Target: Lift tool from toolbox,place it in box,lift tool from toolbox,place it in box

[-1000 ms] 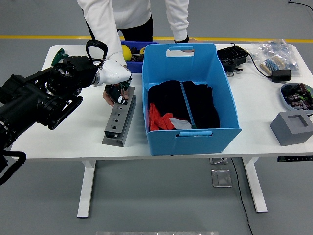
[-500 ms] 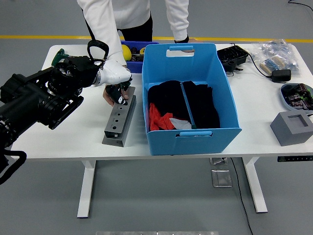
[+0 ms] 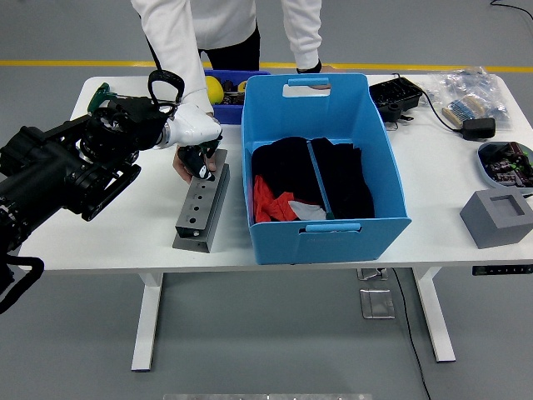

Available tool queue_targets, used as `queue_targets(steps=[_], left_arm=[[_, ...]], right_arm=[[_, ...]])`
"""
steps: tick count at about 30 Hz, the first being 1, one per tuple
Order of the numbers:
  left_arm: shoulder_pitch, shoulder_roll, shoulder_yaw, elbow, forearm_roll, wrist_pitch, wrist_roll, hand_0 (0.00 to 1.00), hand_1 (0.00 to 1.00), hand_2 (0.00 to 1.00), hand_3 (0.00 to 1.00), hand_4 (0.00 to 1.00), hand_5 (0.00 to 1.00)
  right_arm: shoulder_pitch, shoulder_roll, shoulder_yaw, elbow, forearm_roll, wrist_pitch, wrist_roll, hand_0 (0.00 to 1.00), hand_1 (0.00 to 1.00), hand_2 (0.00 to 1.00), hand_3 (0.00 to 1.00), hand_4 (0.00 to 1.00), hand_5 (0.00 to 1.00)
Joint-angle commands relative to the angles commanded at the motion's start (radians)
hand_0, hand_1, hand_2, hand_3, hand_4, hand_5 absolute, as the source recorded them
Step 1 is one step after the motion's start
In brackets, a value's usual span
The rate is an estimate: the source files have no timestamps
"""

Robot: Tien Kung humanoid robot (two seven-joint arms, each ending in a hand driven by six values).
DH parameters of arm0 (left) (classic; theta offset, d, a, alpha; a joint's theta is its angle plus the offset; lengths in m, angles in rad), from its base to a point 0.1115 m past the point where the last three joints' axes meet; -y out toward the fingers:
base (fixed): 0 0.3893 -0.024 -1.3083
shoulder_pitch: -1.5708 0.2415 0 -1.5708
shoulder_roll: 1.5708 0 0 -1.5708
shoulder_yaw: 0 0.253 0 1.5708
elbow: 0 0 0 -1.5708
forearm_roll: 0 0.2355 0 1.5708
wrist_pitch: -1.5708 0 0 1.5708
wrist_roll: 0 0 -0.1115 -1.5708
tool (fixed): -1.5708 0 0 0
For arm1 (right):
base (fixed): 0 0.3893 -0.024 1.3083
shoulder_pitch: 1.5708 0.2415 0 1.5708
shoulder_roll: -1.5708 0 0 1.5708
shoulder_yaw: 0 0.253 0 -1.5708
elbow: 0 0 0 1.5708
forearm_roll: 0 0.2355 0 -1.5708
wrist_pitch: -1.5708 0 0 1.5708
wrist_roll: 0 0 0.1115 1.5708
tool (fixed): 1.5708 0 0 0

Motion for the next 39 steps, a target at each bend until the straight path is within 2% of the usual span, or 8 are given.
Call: queue_targets(steps=[17, 20, 21, 27, 28, 32, 33, 39], left_arm=[[-0.001, -0.008, -0.03, 0.009, -0.033, -0.068, 0.017, 0.705, 0.445, 0.345, 0.415, 0.879, 0.605], [-0.003, -0.009, -0.029, 0.011, -0.032, -0.069, 0.017, 0.705, 0.445, 0.345, 0.415, 0.879, 0.605], [-0.004, -0.01, -0.029, 0.011, -0.032, -0.069, 0.017, 0.692, 0.441, 0.333, 0.348, 0.875, 0.604], [-0.006, -0.013, -0.022, 0.013, -0.036, -0.062, 0.013, 0.692, 0.441, 0.333, 0.348, 0.875, 0.604], [-0.006, -0.013, -0.02, 0.013, -0.038, -0.059, 0.011, 0.64, 0.36, 0.284, 0.277, 0.872, 0.602], [-0.006, -0.012, -0.018, 0.012, -0.044, -0.053, 0.007, 0.64, 0.36, 0.284, 0.277, 0.872, 0.602], [-0.006, -0.012, -0.018, 0.012, -0.046, -0.052, 0.006, 0.568, 0.308, 0.242, 0.238, 0.868, 0.601], [-0.008, -0.009, -0.017, 0.008, -0.05, -0.045, 0.002, 0.568, 0.308, 0.242, 0.238, 0.868, 0.601]], right_arm=[[-0.009, 0.0, -0.003, 0.0, 0.0, 0.0, 0.0, 0.695, 0.686, 0.775, 0.642, 0.889, 0.724], [-0.009, 0.0, -0.002, 0.0, -0.001, 0.0, 0.0, 0.695, 0.686, 0.775, 0.642, 0.889, 0.724], [-0.01, 0.0, -0.002, 0.0, -0.002, 0.0, 0.0, 0.694, 0.688, 0.774, 0.642, 0.889, 0.724], [-0.011, 0.0, -0.001, 0.0, -0.003, 0.0, -0.001, 0.694, 0.688, 0.774, 0.642, 0.889, 0.724], [-0.011, 0.001, -0.001, 0.0, -0.003, 0.0, -0.001, 0.694, 0.686, 0.774, 0.641, 0.889, 0.725], [-0.009, 0.001, -0.002, 0.0, -0.003, 0.001, -0.002, 0.694, 0.686, 0.774, 0.641, 0.889, 0.725], [-0.009, 0.001, -0.002, 0.0, -0.003, 0.001, -0.002, 0.693, 0.686, 0.774, 0.642, 0.889, 0.724], [-0.006, 0.0, -0.001, 0.0, -0.003, 0.001, -0.002, 0.693, 0.686, 0.774, 0.642, 0.889, 0.724]])
